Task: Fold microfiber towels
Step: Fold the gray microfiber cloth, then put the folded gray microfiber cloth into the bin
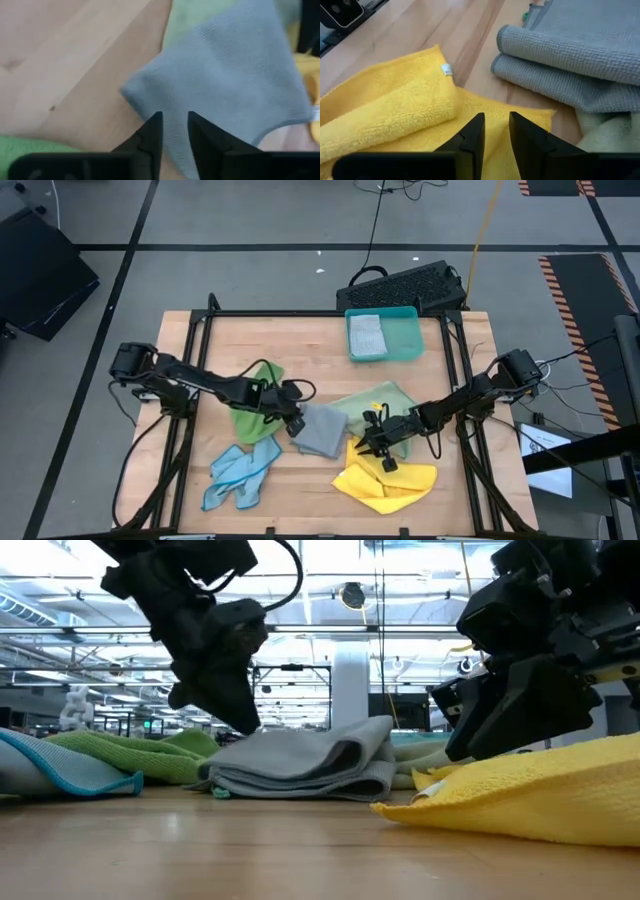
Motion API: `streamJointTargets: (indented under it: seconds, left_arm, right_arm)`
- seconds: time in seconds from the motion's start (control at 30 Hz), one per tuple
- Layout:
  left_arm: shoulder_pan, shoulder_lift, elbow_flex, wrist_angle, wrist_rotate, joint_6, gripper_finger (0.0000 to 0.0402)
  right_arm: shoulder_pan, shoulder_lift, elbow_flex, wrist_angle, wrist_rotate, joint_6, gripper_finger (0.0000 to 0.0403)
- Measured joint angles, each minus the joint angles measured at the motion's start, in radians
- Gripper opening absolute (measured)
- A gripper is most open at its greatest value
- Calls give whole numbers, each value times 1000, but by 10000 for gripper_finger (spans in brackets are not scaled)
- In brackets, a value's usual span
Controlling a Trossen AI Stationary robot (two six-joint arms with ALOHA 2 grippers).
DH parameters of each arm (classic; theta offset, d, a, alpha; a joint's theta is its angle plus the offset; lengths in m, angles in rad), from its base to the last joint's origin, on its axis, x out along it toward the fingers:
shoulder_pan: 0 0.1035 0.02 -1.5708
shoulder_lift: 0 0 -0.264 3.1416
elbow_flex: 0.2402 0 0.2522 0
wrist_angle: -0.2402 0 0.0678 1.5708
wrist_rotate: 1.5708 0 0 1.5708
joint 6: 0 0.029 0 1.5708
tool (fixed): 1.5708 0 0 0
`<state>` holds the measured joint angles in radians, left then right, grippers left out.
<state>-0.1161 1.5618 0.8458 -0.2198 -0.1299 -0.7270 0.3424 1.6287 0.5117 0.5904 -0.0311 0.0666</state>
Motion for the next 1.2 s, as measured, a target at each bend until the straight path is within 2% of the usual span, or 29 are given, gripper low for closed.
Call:
streamJointTargets:
  seconds: [0.1,0.2,0.3,0.4,0.57,0.73,0.83,1.0,1.1,1.2]
  left_arm:
    - [-5,-35,0,-16,5,23,121]
    - [-13,-69,0,0,-13,60,136]
    - [-13,-78,2,83,-87,121,143]
    - [23,-71,1,156,-97,218,156]
    - [123,-37,1,214,15,421,222]
    - [217,25,1,222,209,549,305]
    - [247,79,1,212,307,610,334]
    - [267,171,0,204,411,673,330]
    - [262,203,0,209,470,693,299]
    - [249,208,0,219,460,696,246]
  right_arm:
    - [0,0,0,13,7,7,79]
    - [0,0,0,48,108,82,79]
    - [-12,-6,1,48,162,132,81]
    - [-36,-39,1,23,157,199,93]
    - [-98,-158,3,-104,74,333,138]
    - [-154,-270,5,-205,52,329,186]
    - [-188,-347,5,-318,17,274,206]
    - [-238,-484,4,-521,3,246,222]
    - [-256,-527,5,-549,4,251,221]
    - [-258,-530,5,-531,4,251,219]
